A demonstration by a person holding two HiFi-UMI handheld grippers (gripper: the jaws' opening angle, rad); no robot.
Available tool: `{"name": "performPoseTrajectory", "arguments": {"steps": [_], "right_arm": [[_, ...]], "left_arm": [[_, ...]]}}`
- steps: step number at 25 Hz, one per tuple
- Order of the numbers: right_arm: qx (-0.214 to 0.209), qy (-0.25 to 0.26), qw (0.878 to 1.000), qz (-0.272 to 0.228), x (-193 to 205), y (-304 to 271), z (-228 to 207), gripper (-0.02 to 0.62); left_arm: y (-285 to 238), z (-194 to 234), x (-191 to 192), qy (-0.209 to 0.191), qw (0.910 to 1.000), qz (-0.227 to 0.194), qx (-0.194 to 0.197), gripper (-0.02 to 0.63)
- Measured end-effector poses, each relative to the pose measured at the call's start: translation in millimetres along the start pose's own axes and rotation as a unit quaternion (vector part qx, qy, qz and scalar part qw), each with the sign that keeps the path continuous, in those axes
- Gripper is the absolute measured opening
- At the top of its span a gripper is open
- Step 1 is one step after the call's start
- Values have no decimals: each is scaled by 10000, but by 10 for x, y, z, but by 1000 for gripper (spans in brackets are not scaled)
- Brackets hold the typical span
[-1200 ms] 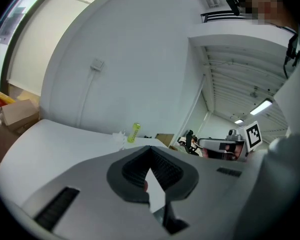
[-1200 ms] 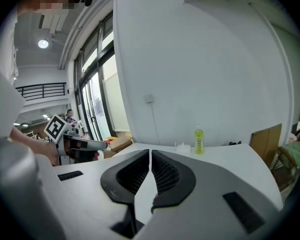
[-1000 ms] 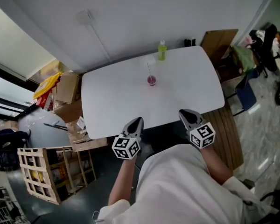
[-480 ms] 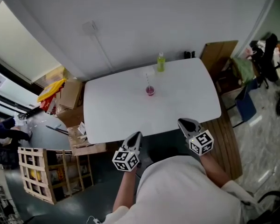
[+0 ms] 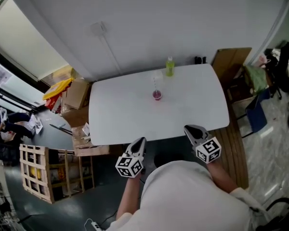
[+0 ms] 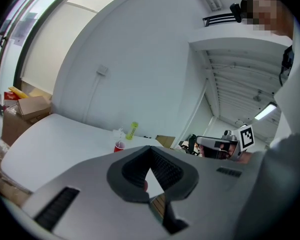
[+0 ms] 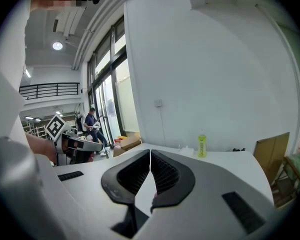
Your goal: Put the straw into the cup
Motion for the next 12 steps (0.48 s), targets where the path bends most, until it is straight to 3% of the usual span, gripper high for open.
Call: {"name": "performPoseTrajectory", "arguments": {"steps": [12], "right_arm": [[-120,48,9999,-110,-86,-41,-119,37]], "left_arm": [[-85,-68,-69,-117,9999,-70,-18,2]]}}
Point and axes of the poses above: the fingertips, and each gripper's own axes: y backward along the fingers, z to its left, x out of its underside, the point moved 4 cm from there along y, backward along the fingers, and after that the axes turned 13 degrees about -z, right-handed, at the moved point
